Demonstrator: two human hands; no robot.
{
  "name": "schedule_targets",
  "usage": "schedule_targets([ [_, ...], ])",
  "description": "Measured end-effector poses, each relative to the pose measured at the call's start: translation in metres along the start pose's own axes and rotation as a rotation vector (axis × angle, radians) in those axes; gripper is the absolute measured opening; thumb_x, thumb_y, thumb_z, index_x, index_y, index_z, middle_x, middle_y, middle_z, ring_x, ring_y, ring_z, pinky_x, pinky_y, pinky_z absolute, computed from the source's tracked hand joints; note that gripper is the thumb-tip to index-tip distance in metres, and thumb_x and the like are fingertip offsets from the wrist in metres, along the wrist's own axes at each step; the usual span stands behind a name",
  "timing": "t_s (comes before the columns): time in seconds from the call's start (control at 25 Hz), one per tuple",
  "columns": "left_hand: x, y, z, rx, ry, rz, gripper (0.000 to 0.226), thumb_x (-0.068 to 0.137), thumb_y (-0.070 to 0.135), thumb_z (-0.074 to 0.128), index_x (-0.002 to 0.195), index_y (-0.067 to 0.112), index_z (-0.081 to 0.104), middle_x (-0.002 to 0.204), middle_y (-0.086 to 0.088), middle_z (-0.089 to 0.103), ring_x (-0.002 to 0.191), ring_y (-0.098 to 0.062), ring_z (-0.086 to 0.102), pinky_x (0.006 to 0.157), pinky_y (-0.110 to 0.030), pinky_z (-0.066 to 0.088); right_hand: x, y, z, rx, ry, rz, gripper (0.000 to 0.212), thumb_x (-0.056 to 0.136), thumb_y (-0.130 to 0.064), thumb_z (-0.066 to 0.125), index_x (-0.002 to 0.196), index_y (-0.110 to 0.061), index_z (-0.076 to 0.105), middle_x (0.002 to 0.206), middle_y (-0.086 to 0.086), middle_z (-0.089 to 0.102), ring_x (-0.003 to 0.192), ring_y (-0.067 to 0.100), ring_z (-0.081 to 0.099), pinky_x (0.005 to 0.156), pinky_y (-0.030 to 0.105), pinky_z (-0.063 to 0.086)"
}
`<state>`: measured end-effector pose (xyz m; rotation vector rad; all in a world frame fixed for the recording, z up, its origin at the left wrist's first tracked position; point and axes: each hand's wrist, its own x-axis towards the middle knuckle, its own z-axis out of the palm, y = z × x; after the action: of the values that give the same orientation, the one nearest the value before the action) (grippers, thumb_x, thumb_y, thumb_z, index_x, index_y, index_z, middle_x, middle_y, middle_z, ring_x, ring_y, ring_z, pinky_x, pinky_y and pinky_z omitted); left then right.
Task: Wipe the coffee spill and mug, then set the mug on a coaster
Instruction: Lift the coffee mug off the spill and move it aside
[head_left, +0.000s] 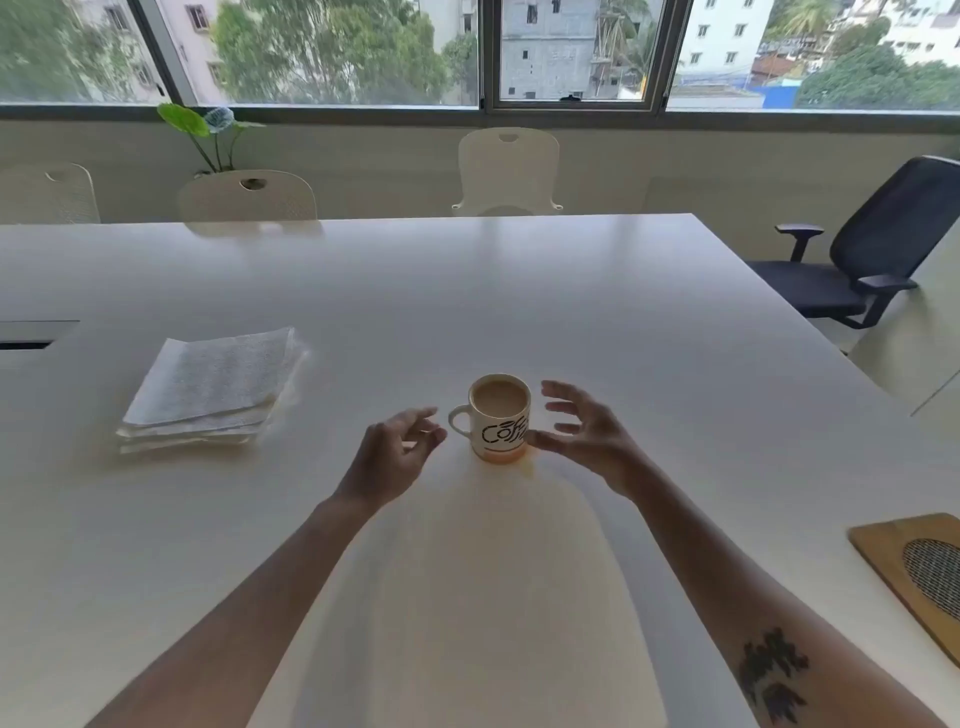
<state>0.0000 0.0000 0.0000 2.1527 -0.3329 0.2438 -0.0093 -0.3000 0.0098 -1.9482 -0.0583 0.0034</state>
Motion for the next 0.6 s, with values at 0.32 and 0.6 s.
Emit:
schedule_targets([
  [0.32, 0.01, 0.009, 0.013, -0.02, -0.071, -0.007, 0.037, 0.105, -0.004, 0.06, 0.14, 0.005, 0.067, 0.1, -0.01, 0.082, 0.081, -0.017, 0.078, 0.078, -0.019, 0.059, 0.013, -0.007, 0.023, -0.026, -0.06, -0.053, 0.093, 0.072, -0.025, 0.1, 0.153, -0.024, 0.054, 0.14, -0.009, 0.068, 0.132, 0.005, 0.062, 0.112, 0.037, 0.053],
  [0.6, 0.014, 0.002, 0.02, 0.007, -0.059, 0.053, 0.025, 0.105, 0.002, 0.062, 0.126, 0.007, 0.076, 0.085, -0.007, 0.08, 0.077, -0.02, 0.077, 0.074, -0.032, 0.065, 0.022, -0.004, 0.033, -0.04, -0.01, -0.125, 0.083, 0.068, -0.025, 0.102, 0.142, -0.025, 0.064, 0.13, -0.014, 0.073, 0.124, 0.0, 0.065, 0.108, 0.035, 0.056],
])
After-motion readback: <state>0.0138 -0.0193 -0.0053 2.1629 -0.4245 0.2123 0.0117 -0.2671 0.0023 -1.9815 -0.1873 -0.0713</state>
